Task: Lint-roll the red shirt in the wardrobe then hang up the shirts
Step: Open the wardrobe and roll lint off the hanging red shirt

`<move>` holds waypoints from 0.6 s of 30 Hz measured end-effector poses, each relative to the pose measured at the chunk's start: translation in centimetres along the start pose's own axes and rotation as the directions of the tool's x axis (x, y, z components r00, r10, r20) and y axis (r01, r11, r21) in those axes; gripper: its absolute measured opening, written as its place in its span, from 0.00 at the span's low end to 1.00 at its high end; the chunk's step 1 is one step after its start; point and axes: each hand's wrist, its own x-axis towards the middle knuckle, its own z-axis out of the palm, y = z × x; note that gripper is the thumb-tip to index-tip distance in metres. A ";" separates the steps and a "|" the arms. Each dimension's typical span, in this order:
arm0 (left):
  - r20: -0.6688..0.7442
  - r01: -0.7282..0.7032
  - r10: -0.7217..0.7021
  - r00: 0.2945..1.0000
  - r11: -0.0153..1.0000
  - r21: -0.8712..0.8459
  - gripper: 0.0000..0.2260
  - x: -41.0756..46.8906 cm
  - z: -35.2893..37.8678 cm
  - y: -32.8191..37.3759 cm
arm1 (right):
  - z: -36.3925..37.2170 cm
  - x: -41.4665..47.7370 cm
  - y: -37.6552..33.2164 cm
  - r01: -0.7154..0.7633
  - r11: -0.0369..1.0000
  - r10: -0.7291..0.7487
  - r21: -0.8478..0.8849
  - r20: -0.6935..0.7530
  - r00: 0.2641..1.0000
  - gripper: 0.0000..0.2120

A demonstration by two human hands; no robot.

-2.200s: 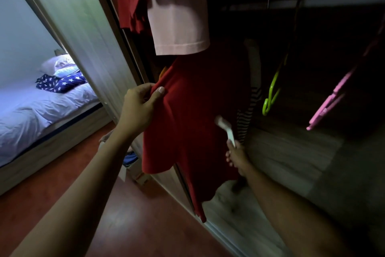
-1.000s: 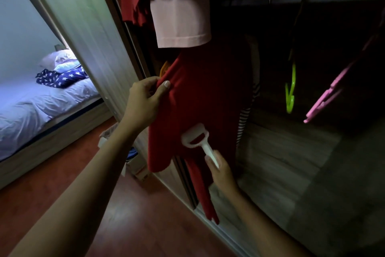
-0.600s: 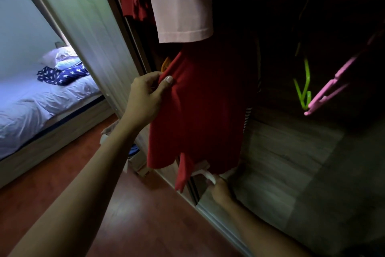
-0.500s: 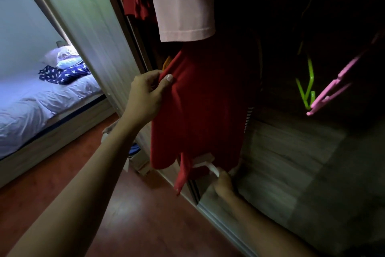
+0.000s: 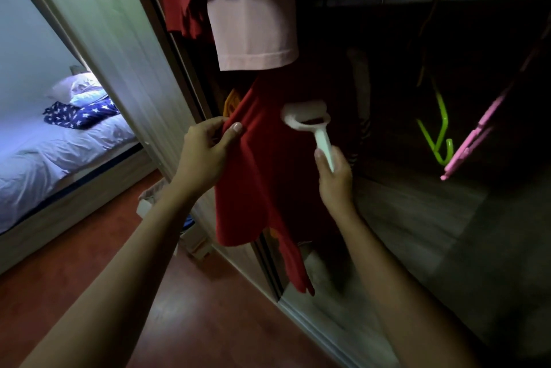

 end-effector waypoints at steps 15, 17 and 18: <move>0.040 0.014 -0.011 0.999 0.997 -0.071 0.08 -0.4 1.5 -0.6 | 0.8 0.4 9.8 -0.249 0.967 0.253 -0.051 0.091 0.963 0.07; 0.054 0.021 -0.017 0.998 0.997 -0.075 0.09 -0.3 1.7 -0.9 | 0.7 -1.8 13.0 -0.298 0.940 0.322 -0.166 0.146 0.935 0.07; 0.054 0.023 -0.019 0.998 0.997 -0.073 0.09 -0.3 1.8 -1.1 | 0.7 -3.0 14.1 -0.314 0.923 0.355 -0.223 0.178 0.918 0.06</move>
